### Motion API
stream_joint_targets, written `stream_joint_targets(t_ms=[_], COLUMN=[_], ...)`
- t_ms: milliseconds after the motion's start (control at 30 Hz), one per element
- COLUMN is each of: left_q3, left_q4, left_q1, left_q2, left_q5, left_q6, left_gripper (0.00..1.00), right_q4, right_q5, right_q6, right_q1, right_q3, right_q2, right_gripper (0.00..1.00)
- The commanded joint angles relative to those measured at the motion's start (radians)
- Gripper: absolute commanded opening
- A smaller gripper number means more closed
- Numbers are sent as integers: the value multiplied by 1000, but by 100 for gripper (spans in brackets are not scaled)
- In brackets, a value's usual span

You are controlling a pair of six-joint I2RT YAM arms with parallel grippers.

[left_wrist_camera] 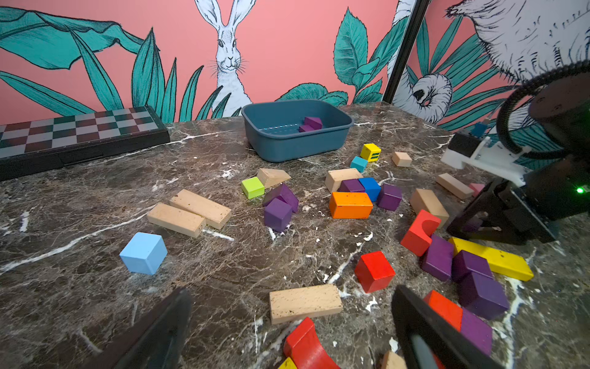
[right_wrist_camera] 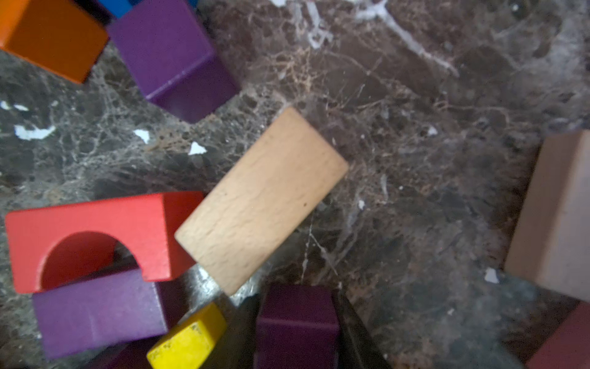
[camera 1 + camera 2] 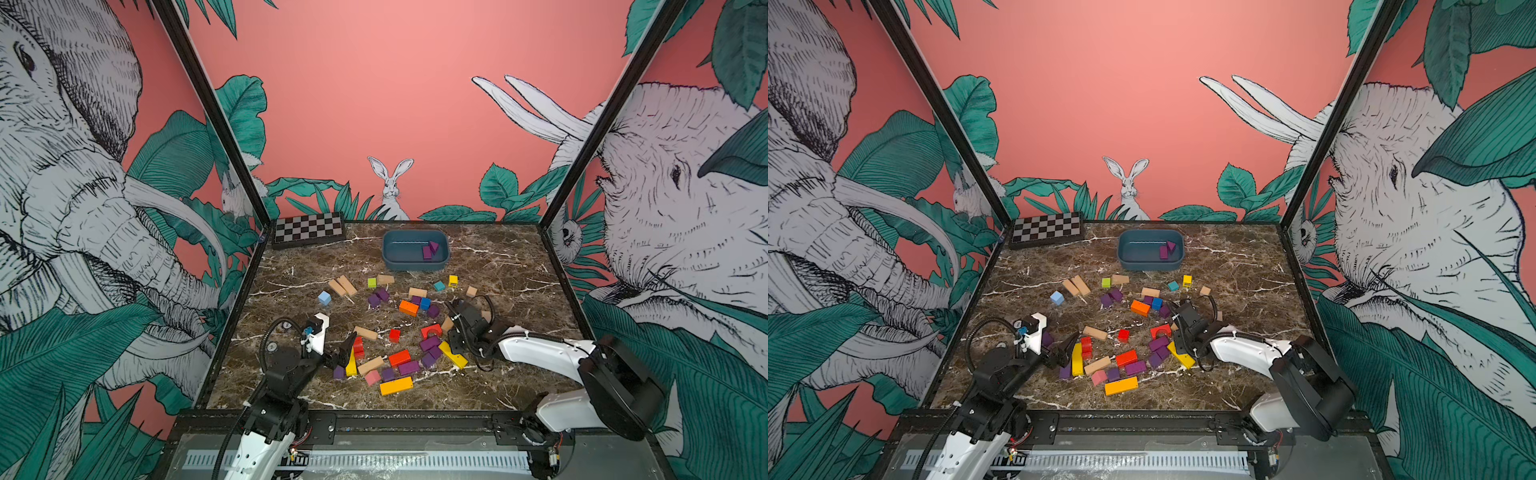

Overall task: Pick purple bricks into the storage bin
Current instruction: Pick up the building block from the center of the board, then place the building block in the storage box.

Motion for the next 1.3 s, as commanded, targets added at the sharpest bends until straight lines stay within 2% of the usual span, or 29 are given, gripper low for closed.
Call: stream_joint_targets(t_ms=[0, 133, 267, 433, 600, 967, 1267], left_q3=[2, -2, -1, -2, 0, 1, 0], left_q4=[-12, -7, -8, -8, -9, -11, -8], left_q1=[-4, -4, -4, -4, -5, -4, -3], left_q2=[-7, -6, -7, -7, -6, -7, -7], left_q5=[27, 50, 35, 24, 21, 28, 31], left_q6=[2, 0, 3, 4, 4, 2, 0], left_gripper=[99, 99, 99, 99, 99, 99, 99], right_q4=[-8, -95, -224, -298, -305, -369, -406], right_q5=[30, 52, 95, 147, 153, 141, 163], right_q6=[16, 16, -4, -23, -38, -146, -176], right_q1=[6, 13, 17, 17, 17, 17, 16], right_q3=[35, 72, 137, 177, 205, 395, 438], right_q2=[-16, -90, -165, -223, -205, -160, -168], right_gripper=[30, 25, 25, 25, 25, 24, 24])
